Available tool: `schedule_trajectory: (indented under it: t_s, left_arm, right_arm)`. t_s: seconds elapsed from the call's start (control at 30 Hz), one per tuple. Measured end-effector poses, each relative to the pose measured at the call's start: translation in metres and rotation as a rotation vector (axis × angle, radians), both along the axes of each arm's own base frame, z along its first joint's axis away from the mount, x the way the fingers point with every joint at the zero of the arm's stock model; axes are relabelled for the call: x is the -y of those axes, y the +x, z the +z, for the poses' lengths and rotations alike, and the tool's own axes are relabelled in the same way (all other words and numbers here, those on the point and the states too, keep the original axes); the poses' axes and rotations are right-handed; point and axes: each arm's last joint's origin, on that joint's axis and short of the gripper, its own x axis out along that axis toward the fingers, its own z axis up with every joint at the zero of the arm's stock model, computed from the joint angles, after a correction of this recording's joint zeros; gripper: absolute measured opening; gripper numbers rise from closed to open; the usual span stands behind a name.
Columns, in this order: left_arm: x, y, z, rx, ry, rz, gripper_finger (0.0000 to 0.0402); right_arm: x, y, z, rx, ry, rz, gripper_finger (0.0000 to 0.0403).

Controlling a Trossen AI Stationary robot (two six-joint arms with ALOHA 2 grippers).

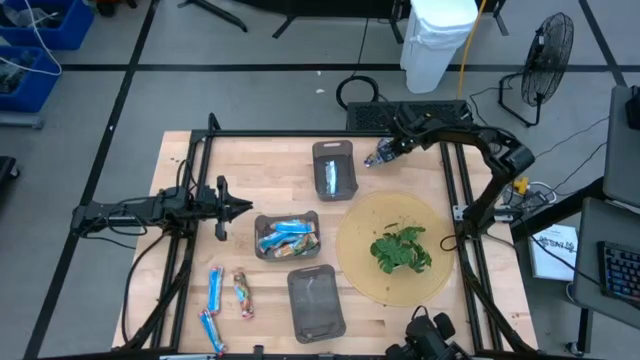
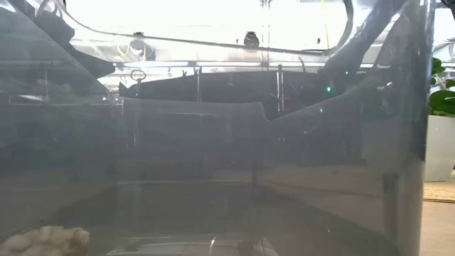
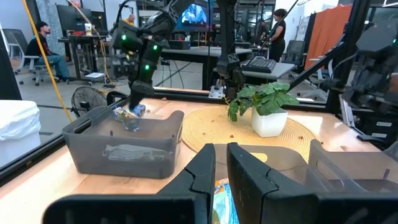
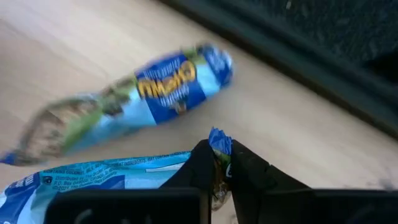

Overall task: Pick and place Granola Bars by type
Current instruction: Put the blue granola bar into the top black bin

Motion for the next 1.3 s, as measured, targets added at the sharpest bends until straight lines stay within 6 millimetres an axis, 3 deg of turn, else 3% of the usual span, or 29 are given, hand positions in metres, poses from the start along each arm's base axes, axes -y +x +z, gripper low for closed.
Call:
schedule_trajectory:
  t_s: [0.37,0.57,0.77,1.3]
  left_arm:
    - [0.0,0.0,0.0,0.0,0.0,0.0,0.0047]
    - [0.0,0.0,0.0,0.0,0.0,0.0,0.0047]
    - [0.0,0.0,0.0,0.0,0.0,0.0,0.0047]
    - [0.0,0.0,0.0,0.0,0.0,0.0,0.0047]
  right_arm:
    - [-0.026,-0.004,0.066,0.208,-0.102,0.068,0.002]
    - [-0.046,0.003,0.09,0.322,-0.119,0.163,0.0019]
    - [-0.067,0.017,0.099,0.396,-0.1,0.303,0.0019]
    - [-0.106,0.053,0.102,0.53,-0.012,0.555,0.0019]
